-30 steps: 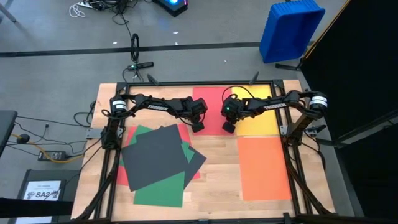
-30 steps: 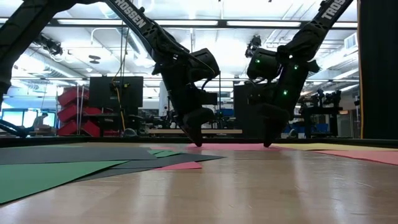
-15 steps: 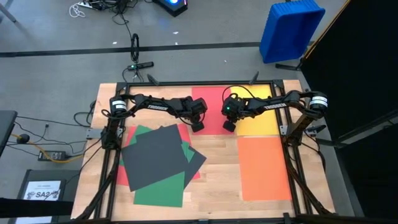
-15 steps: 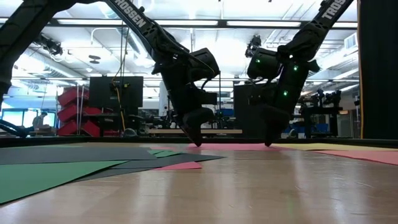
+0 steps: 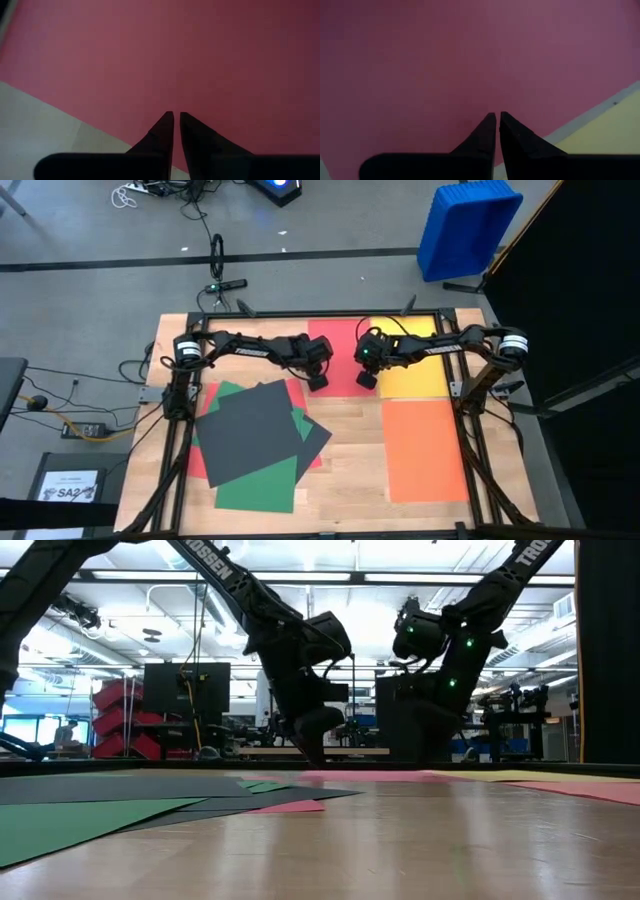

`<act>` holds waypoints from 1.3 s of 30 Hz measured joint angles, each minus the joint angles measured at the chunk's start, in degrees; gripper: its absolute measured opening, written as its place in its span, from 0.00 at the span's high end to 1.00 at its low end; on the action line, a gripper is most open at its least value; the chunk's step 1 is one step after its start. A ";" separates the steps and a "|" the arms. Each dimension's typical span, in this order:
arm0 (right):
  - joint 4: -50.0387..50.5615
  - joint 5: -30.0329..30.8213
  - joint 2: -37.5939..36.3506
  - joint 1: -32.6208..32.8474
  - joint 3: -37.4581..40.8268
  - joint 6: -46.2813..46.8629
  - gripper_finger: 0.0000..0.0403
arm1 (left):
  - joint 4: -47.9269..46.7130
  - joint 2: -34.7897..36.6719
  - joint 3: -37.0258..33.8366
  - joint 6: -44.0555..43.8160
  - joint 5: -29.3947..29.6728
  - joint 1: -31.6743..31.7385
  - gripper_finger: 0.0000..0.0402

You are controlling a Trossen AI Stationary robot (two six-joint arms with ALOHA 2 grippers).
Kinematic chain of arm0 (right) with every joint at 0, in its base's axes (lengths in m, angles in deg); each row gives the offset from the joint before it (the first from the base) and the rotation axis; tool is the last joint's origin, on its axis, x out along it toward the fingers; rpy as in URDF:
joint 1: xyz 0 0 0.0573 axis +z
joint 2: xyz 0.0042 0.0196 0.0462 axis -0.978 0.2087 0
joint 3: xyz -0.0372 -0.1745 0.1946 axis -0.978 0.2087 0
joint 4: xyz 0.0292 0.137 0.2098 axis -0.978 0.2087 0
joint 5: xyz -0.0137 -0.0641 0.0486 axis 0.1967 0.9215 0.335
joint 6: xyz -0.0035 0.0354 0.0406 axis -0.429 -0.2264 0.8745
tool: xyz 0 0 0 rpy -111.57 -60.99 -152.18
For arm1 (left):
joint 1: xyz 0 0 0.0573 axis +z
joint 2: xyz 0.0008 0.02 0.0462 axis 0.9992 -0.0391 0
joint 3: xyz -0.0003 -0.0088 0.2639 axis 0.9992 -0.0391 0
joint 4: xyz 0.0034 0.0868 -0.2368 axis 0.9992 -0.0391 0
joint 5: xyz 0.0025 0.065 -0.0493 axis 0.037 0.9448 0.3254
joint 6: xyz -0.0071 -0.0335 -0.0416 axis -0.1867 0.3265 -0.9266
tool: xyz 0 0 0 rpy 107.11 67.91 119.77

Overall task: Organize paper
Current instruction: Move the pink colored paper to the top left of the table

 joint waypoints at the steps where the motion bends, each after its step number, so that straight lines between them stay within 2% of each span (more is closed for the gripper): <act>1: -0.06 0.40 -0.36 0.02 0.00 -0.29 1.00 | -0.20 0.69 0.02 0.00 0.03 0.00 0.96; 11: 0.33 2.13 -10.56 1.11 -0.02 -1.62 1.00 | -0.85 11.34 0.12 0.31 1.84 -0.54 0.96; 17: -0.13 0.45 -18.79 4.91 -0.02 -4.40 1.00 | -3.81 20.05 -0.28 0.28 4.38 -4.77 0.96; 20: -1.52 -1.17 -21.39 7.93 -0.02 -3.60 1.00 | -3.65 24.76 -3.85 -0.13 7.33 -8.57 0.96; 23: -4.00 -2.23 -21.81 11.61 -0.02 -2.28 1.00 | -1.54 29.45 -10.27 -3.70 8.87 -12.02 0.96; 27: -8.23 -6.23 -18.86 16.93 -0.02 0.70 1.00 | 4.85 34.45 -19.98 -12.01 9.34 -16.23 0.96; 30: -12.18 -7.78 -14.46 21.18 -0.02 3.63 0.99 | 4.87 36.49 -24.56 -18.12 9.20 -19.31 0.96; 35: -20.87 -8.86 -4.49 28.01 -0.02 5.48 0.94 | 1.41 37.25 -27.76 -25.41 9.65 -23.20 0.96; 39: -24.60 -10.26 3.70 31.51 -2.21 5.16 0.84 | -3.93 37.17 -29.17 -29.83 9.82 -24.22 0.96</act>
